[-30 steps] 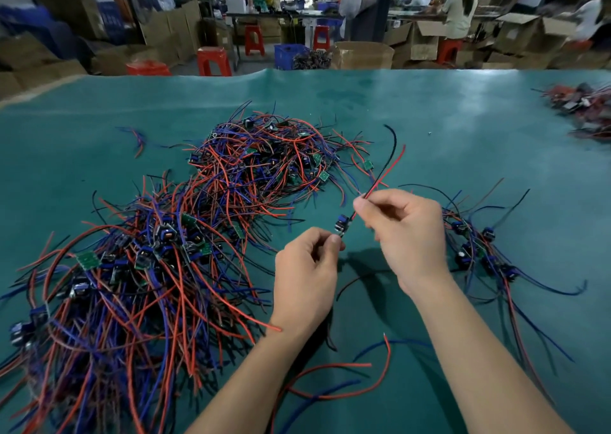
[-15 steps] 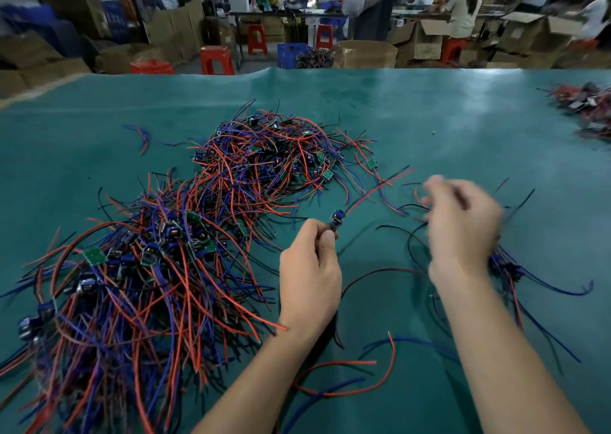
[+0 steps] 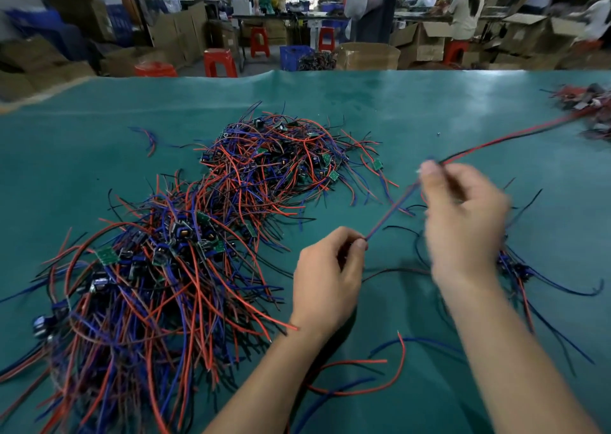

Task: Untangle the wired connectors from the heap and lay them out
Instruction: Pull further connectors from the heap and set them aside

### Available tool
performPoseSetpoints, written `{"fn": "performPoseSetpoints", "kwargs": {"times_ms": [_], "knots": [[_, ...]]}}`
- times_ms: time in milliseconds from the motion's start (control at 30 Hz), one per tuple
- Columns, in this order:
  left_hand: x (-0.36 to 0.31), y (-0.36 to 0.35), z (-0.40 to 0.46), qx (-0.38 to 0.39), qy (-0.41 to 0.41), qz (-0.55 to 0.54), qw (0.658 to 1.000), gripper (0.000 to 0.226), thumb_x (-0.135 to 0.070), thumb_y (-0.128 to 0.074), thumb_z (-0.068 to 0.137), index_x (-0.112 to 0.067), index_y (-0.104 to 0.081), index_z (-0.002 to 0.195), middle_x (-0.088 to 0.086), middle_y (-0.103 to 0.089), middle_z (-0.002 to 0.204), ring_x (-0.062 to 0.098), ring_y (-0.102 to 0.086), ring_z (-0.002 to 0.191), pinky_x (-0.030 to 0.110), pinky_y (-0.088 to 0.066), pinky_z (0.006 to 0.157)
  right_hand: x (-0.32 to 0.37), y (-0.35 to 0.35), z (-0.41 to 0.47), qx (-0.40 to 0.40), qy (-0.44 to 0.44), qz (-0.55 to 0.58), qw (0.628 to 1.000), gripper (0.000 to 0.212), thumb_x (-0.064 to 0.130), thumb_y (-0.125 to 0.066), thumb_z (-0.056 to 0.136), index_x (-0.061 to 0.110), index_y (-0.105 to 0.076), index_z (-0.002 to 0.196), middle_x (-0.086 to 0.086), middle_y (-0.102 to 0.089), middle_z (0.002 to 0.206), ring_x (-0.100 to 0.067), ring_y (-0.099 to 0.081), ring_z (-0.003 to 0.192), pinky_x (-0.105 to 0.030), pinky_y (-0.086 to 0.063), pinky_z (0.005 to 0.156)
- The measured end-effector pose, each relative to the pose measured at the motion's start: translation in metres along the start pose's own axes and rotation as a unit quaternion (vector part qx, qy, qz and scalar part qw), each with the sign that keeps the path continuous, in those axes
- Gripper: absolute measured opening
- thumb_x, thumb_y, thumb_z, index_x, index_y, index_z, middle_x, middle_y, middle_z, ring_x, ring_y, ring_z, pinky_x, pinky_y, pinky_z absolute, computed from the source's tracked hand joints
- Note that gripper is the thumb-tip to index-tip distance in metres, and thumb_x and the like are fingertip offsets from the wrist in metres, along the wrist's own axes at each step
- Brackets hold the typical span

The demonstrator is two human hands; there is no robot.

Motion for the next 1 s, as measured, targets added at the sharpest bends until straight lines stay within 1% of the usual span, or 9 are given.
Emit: {"fn": "performPoseSetpoints", "kwargs": {"times_ms": [100,167,267,333,433,500,633,800,1000], "knots": [[0.000,0.002,0.001,-0.012,0.008,0.006,1.000,0.016,-0.031,-0.054,0.093,-0.021,-0.064,0.086,-0.002,-0.067,0.067,0.018,-0.059,0.063,0.039,-0.052,0.065,0.036,0.018,0.014,-0.076,0.037,0.034,0.996,0.024,0.051,-0.063,0.093,0.034,-0.066,0.076,0.011,-0.065,0.071,-0.024,-0.057,0.066,-0.058,-0.049,0.066],[0.004,0.004,0.002,-0.022,0.022,0.000,1.000,0.015,-0.022,-0.056,0.095,-0.019,-0.063,0.083,-0.001,-0.066,0.066,0.014,-0.056,0.059,0.037,-0.051,0.062,0.075,0.010,0.016,-0.061,0.075,0.087,0.992,0.025,0.048,-0.063,0.093,0.036,-0.070,0.071,0.007,-0.067,0.069,-0.025,-0.057,0.064,-0.055,-0.047,0.060],[0.001,0.005,0.001,-0.019,0.026,0.008,0.999,0.020,-0.018,-0.057,0.095,-0.020,-0.060,0.075,-0.004,-0.064,0.062,0.010,-0.057,0.057,0.031,-0.048,0.060,0.129,-0.034,0.005,0.092,0.113,0.117,0.982,0.032,0.038,-0.068,0.089,0.016,-0.072,0.066,-0.005,-0.066,0.061,-0.026,-0.055,0.055,-0.046,-0.042,0.052],[-0.003,0.008,0.001,-0.022,0.002,0.052,0.998,0.035,-0.008,-0.060,0.089,-0.024,-0.046,0.060,-0.007,-0.057,0.057,0.008,-0.050,0.055,0.015,-0.034,0.051,0.153,-0.078,-0.014,0.242,0.141,0.049,0.959,0.039,0.041,-0.067,0.091,0.010,-0.073,0.067,-0.003,-0.066,0.058,-0.016,-0.057,0.053,-0.037,-0.043,0.053],[-0.003,0.008,0.002,-0.002,0.000,0.090,0.996,0.037,0.000,-0.058,0.085,-0.023,-0.041,0.061,0.005,-0.061,0.061,0.018,-0.046,0.057,0.024,-0.029,0.057,0.151,-0.141,-0.041,0.462,0.189,-0.150,0.853,0.053,0.063,-0.057,0.093,0.015,-0.072,0.078,0.006,-0.062,0.063,-0.009,-0.057,0.061,-0.030,-0.043,0.059],[-0.002,0.009,0.002,-0.021,0.018,0.042,0.999,0.038,-0.001,-0.058,0.085,-0.025,-0.043,0.059,0.000,-0.053,0.054,0.016,-0.045,0.053,0.026,-0.034,0.055,0.123,-0.163,-0.034,0.517,0.182,-0.249,0.798,0.049,0.064,-0.054,0.093,0.018,-0.073,0.090,-0.001,-0.069,0.084,-0.021,-0.061,0.082,-0.033,-0.051,0.077],[-0.003,0.008,0.001,-0.022,0.018,0.026,0.999,0.015,-0.010,-0.056,0.089,-0.020,-0.066,0.084,-0.005,-0.069,0.070,0.013,-0.062,0.067,0.032,-0.050,0.069,0.036,-0.159,0.025,0.473,0.101,-0.388,0.785,0.022,0.030,-0.060,0.089,0.022,-0.075,0.103,-0.015,-0.072,0.117,-0.033,-0.066,0.110,-0.040,-0.054,0.097],[-0.001,0.008,0.000,-0.022,0.019,0.017,0.999,0.014,-0.011,-0.055,0.089,-0.019,-0.066,0.087,-0.002,-0.066,0.066,0.018,-0.063,0.065,0.038,-0.052,0.068,-0.057,-0.105,0.073,0.394,-0.044,-0.487,0.778,0.043,0.012,-0.056,0.088,0.021,-0.068,0.129,-0.012,-0.064,0.137,-0.035,-0.058,0.127,-0.036,-0.047,0.106],[-0.001,0.008,0.001,-0.021,0.029,0.011,0.999,0.013,-0.015,-0.054,0.089,-0.021,-0.064,0.085,-0.004,-0.062,0.061,0.018,-0.059,0.060,0.039,-0.051,0.064,-0.089,-0.086,0.081,0.283,-0.123,-0.388,0.868,0.035,0.003,-0.058,0.081,0.013,-0.077,0.109,-0.015,-0.073,0.119,-0.036,-0.062,0.114,-0.032,-0.053,0.091]]}}
Point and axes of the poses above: each hand's wrist, its own z-axis towards the middle knuckle, its own y-axis out of the back of the hand, x = y × z, the point moved 4 cm from there along z, towards the middle knuckle
